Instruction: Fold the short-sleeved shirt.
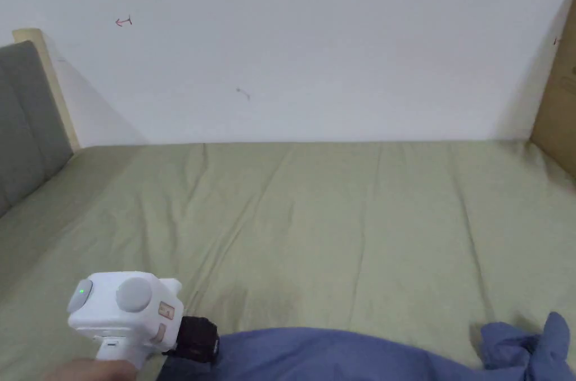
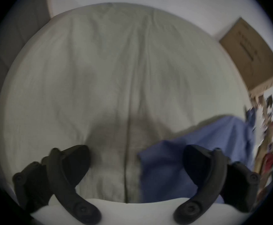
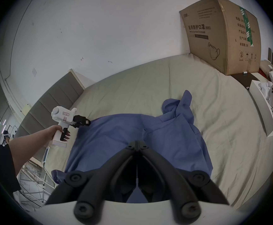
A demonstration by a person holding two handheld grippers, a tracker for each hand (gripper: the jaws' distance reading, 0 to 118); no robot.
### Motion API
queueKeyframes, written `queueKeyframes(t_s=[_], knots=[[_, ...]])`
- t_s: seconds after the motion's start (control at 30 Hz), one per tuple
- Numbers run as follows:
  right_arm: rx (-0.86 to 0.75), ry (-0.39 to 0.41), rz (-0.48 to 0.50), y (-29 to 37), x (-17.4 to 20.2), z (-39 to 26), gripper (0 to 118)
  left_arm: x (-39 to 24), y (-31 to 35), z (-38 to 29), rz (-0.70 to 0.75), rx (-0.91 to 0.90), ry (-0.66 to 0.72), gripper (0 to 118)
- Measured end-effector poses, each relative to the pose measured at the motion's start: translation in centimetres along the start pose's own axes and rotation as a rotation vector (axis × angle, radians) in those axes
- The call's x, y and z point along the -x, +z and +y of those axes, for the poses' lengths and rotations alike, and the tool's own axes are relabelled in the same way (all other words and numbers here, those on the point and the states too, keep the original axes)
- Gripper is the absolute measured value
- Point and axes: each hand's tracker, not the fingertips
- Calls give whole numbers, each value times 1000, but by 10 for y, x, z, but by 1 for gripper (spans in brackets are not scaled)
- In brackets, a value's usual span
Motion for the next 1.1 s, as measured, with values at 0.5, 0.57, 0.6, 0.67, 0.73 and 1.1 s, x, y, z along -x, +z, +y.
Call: queueKeyframes(t_s=[0.5,0.57,0.6,0.67,0.73,1.1], knots=[[-42,-90,55,3,-43,46,0,-21,81,-37,67,-317,42,0],[30,-60,-26,-24,-57,80,0,-19,95,-40,95,-351,70,0],[80,-69,-61,-43,-65,97,3,-23,99,-41,126,-356,55,0],[248,-98,-142,-85,-81,122,84,-26,105,-43,209,-367,3,0],[376,-173,-136,-126,-98,134,107,-30,105,-46,214,-356,-17,0],[583,-114,-315,-246,-113,116,106,-13,87,-57,199,-278,40,0]])
